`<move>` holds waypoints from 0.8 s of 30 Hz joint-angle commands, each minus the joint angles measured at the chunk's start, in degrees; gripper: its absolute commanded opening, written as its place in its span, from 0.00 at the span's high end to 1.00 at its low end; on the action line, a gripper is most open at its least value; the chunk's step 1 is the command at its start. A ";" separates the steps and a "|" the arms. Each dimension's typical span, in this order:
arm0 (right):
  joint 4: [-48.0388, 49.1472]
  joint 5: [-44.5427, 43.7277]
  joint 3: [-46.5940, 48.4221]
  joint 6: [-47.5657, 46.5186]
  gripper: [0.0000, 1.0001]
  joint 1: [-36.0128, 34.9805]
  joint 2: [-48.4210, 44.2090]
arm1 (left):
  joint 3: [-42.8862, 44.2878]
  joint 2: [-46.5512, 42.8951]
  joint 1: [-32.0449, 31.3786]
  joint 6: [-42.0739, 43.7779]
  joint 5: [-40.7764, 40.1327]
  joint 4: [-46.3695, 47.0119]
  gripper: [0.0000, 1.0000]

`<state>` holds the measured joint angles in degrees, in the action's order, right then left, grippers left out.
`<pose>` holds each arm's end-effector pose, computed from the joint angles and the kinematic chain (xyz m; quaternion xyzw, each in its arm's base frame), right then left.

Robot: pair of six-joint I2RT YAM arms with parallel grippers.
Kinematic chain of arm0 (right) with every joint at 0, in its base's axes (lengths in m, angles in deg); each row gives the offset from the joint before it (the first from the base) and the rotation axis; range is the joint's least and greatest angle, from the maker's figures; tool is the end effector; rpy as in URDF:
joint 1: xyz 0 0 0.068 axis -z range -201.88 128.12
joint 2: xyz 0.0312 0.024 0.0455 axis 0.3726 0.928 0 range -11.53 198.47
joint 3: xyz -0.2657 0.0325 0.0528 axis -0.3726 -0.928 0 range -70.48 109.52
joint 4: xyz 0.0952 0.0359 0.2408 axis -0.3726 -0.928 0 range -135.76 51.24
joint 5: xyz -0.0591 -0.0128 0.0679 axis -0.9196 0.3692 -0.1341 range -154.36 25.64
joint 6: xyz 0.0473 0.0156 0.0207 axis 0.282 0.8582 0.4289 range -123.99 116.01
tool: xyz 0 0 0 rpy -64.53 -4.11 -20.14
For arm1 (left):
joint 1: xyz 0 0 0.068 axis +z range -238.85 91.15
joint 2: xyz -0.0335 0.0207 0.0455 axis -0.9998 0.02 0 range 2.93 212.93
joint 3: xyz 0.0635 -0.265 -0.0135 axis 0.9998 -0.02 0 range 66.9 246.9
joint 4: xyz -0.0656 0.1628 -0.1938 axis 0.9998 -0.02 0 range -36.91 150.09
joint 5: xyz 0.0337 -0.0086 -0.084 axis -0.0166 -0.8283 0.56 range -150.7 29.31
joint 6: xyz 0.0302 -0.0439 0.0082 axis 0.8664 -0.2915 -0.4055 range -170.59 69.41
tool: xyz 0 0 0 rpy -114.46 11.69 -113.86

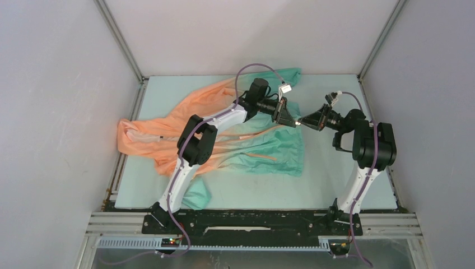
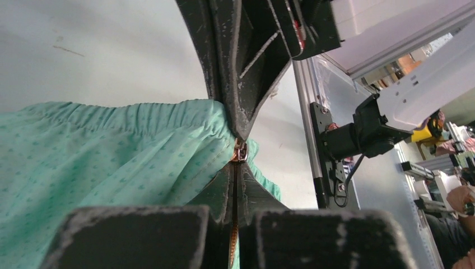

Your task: Zip up the jacket

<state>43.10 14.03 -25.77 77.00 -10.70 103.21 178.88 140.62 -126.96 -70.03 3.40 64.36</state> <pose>0.3501 -0.0337 0.1602 0.0118 0.6923 0.6710 0.2654 0.4095 -0.3618 0.2063 0.4085 0.6426 -0.6141 0.2074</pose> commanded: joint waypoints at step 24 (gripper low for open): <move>-41.82 -3.36 2.77 -33.28 1.00 -2.62 -9.84 | -4.98 -3.20 0.84 -8.85 -5.78 16.37 0.77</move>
<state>-0.46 6.87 -22.38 42.11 -12.03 94.40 177.53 142.28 -126.72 -75.17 -1.06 68.36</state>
